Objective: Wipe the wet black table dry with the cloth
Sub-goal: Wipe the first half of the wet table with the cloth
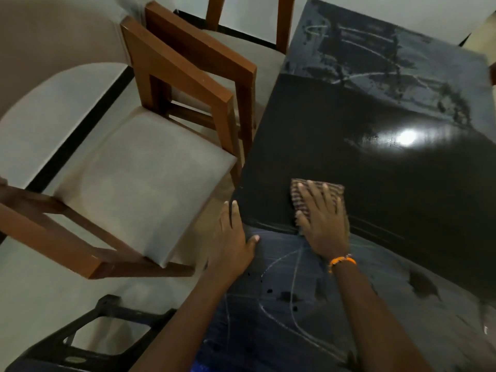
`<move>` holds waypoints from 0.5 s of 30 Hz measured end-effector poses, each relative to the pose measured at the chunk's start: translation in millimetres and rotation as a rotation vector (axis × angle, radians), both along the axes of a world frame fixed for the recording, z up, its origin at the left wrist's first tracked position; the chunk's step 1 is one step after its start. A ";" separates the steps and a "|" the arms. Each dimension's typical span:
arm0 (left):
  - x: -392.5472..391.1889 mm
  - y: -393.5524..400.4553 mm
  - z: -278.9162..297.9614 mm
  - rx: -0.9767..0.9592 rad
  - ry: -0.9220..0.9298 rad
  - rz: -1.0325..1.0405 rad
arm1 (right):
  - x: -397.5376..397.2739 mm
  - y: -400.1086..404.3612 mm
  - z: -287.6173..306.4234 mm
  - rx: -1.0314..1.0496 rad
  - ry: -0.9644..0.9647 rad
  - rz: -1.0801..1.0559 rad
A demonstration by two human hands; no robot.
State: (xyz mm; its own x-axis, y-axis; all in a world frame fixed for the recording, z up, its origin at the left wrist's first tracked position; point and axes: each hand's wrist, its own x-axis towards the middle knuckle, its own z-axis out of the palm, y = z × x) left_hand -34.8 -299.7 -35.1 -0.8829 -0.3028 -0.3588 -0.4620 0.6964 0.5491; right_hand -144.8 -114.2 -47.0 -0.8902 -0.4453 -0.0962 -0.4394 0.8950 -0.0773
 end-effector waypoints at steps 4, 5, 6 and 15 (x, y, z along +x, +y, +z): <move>0.1 -4.9 0.3 0.091 0.061 0.060 | -7.1 67.2 0.3 -0.004 0.039 -0.324; 0.5 -6.3 0.5 0.112 0.068 0.071 | -7.6 68.9 -1.5 -0.020 0.033 -0.426; 1.3 -7.7 0.7 0.127 0.073 0.082 | -7.8 63.4 -4.3 -0.032 0.026 -0.517; 11.1 -18.9 5.1 0.157 0.080 0.230 | 17.7 -95.2 -9.4 -0.051 -0.040 -0.202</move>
State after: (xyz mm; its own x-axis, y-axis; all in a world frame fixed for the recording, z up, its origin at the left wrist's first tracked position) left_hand -23.7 -318.6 -30.0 -0.8250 -0.4446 -0.3488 -0.5486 0.4820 0.6831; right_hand -127.1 -209.4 -56.5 -0.9579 -0.2630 -0.1151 -0.2467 0.9591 -0.1389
